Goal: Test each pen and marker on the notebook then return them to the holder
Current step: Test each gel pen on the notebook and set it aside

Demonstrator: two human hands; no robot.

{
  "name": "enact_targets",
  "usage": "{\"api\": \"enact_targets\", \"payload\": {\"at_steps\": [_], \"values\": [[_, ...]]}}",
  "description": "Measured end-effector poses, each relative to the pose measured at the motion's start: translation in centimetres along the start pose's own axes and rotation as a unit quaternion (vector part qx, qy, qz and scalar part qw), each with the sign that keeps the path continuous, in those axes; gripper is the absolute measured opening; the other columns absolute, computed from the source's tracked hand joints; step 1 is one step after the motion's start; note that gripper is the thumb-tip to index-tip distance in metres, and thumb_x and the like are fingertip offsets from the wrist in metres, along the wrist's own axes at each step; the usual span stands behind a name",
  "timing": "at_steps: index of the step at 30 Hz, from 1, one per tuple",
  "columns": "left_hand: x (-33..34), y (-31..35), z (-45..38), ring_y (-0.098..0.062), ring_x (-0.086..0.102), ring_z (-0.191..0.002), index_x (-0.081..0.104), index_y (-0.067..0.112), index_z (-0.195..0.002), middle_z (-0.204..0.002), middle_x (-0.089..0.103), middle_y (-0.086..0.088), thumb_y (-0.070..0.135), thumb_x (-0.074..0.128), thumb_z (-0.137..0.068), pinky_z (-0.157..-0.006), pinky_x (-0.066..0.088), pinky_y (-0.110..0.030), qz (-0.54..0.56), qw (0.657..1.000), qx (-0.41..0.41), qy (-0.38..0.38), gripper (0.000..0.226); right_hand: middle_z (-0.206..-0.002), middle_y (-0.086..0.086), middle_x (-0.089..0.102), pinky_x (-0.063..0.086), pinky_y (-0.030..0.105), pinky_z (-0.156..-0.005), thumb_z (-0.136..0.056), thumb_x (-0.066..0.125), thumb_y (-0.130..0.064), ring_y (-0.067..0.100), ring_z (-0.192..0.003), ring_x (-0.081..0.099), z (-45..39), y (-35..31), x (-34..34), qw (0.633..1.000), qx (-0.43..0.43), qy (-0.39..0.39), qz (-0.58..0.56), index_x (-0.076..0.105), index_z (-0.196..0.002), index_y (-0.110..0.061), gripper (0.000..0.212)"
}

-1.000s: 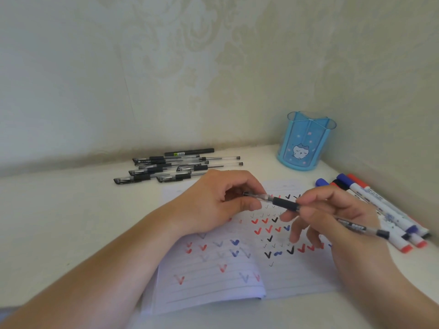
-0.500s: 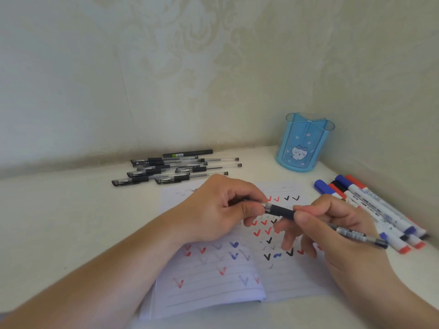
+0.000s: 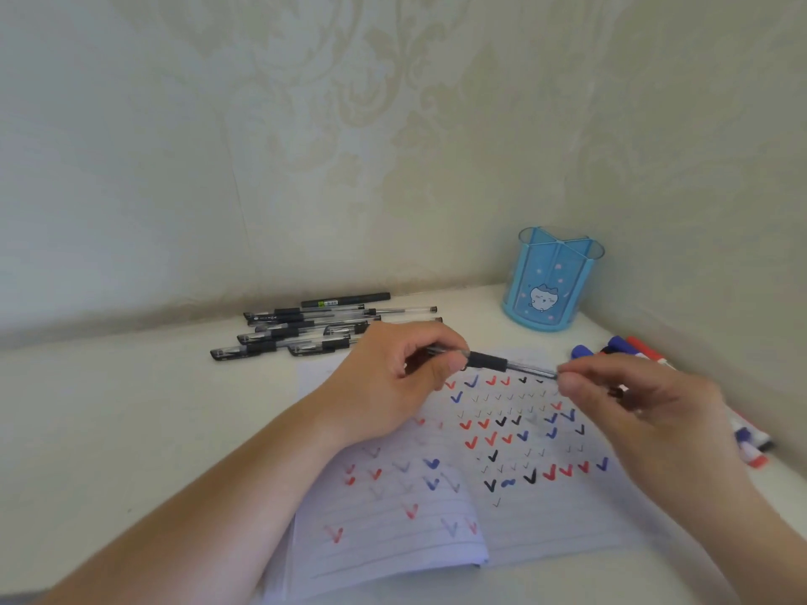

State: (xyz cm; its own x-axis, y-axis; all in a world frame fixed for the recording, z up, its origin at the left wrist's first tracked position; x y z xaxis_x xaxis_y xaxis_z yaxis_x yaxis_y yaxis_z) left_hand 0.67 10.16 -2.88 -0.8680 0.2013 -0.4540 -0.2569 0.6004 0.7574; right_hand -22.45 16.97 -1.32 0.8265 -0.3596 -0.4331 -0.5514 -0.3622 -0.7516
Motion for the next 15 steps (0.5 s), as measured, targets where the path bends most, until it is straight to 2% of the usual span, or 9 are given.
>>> {"api": "enact_targets", "payload": {"at_steps": [2, 5, 7, 9, 11, 12, 13, 15], "values": [[0.1, 0.0, 0.0, -0.003, 0.055, -0.06, 0.07, 0.029, -0.089, -0.062, 0.061, 0.016, 0.019, 0.063, -0.093, -0.061, 0.045, -0.022, -0.006, 1.0, -0.011, -0.002, 0.012, -0.081, -0.02, 0.069, 0.044, 0.015, -0.059, -0.072, 0.071, -0.048, 0.013, -0.068, 0.057, 0.1, 0.1, 0.3, 0.995, -0.051, -0.008, 0.085, 0.071, -0.074, -0.048, 0.002], [0.9, 0.2, 0.1, -0.016, 0.061, -0.065, 0.07, 0.036, -0.092, -0.067, 0.067, 0.011, 0.024, 0.065, -0.092, -0.065, 0.049, -0.033, -0.047, 0.998, -0.006, -0.052, 0.014, -0.075, -0.021, 0.067, 0.047, 0.029, -0.067, -0.078, 0.071, -0.05, 0.008, -0.08, 0.055, 0.2, 0.6, 0.9, 0.974, -0.13, -0.03, 0.183, 0.076, -0.086, -0.035, 0.017], [1.4, 0.4, 0.1, -0.011, 0.063, -0.071, 0.072, 0.033, -0.1, -0.077, 0.07, 0.011, 0.029, 0.068, -0.09, -0.069, 0.049, -0.026, -0.058, 0.996, -0.001, -0.07, 0.012, -0.079, -0.019, 0.067, 0.046, 0.033, -0.069, -0.079, 0.07, -0.047, 0.012, -0.083, 0.051, 0.1, 0.8, 1.3, 0.962, -0.161, -0.032, 0.218, 0.076, -0.083, -0.031, 0.018], [1.1, 0.1, -0.1, -0.008, 0.06, -0.079, 0.067, 0.037, -0.112, -0.089, 0.07, 0.016, 0.04, 0.072, -0.085, -0.075, 0.046, -0.019, -0.08, 0.995, -0.001, -0.054, 0.028, -0.083, -0.014, 0.065, 0.041, 0.031, -0.072, -0.078, 0.07, -0.046, 0.015, -0.085, 0.049, -0.3, 1.0, 0.8, 0.955, -0.155, 0.009, 0.253, 0.076, -0.079, -0.03, 0.017], [0.0, -0.8, -0.5, -0.005, 0.055, -0.085, 0.064, 0.04, -0.114, -0.094, 0.065, 0.02, 0.052, 0.067, -0.081, -0.08, 0.041, -0.017, -0.137, 0.99, 0.0, 0.009, 0.035, -0.082, -0.009, 0.06, 0.038, 0.03, -0.068, -0.079, 0.073, -0.041, 0.021, -0.086, 0.05, -1.2, 1.9, -1.1, 0.952, -0.076, 0.072, 0.286, 0.076, -0.079, -0.028, 0.013], [-0.8, -1.3, -0.6, -0.002, 0.053, -0.086, 0.066, 0.038, -0.111, -0.093, 0.064, 0.02, 0.051, 0.066, -0.082, -0.083, 0.041, -0.019, -0.168, 0.984, -0.012, 0.06, 0.032, -0.079, -0.008, 0.059, 0.041, 0.031, -0.066, -0.08, 0.071, -0.039, 0.024, -0.084, 0.052, -1.7, 2.8, -2.3, 0.95, -0.013, 0.086, 0.299, 0.076, -0.08, -0.029, 0.012], [-1.6, -1.9, -0.8, -0.001, 0.053, -0.087, 0.068, 0.034, -0.107, -0.093, 0.064, 0.018, 0.044, 0.068, -0.083, -0.085, 0.043, -0.024, -0.207, 0.971, -0.031, 0.112, 0.026, -0.077, -0.007, 0.058, 0.045, 0.033, -0.065, -0.081, 0.068, -0.04, 0.026, -0.08, 0.055, -2.0, 3.8, -3.4, 0.944, 0.053, 0.085, 0.316, 0.075, -0.083, -0.031, 0.012], [-3.1, -2.9, -0.8, -0.016, 0.057, -0.097, 0.07, 0.028, -0.102, -0.098, 0.065, 0.01, 0.027, 0.07, -0.085, -0.091, 0.045, -0.037, -0.307, 0.93, -0.103, 0.176, 0.017, -0.073, -0.004, 0.062, 0.052, 0.037, -0.063, -0.083, 0.064, -0.044, 0.029, -0.072, 0.058, -2.4, 5.4, -4.8, 0.917, 0.157, 0.07, 0.36, 0.074, -0.085, -0.034, 0.015]]}}
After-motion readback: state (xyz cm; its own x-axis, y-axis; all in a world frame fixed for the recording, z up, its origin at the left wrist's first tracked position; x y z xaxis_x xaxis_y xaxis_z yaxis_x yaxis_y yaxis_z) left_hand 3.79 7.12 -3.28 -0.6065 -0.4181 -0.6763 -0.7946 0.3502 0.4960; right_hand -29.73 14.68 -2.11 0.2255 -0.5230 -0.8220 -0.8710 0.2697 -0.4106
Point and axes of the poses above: each hand's wrist, its own z-axis away from the middle knuckle, its own x-axis out of the palm, y = z × x, the point moved 2 cm from there along -z, towards the middle knuckle
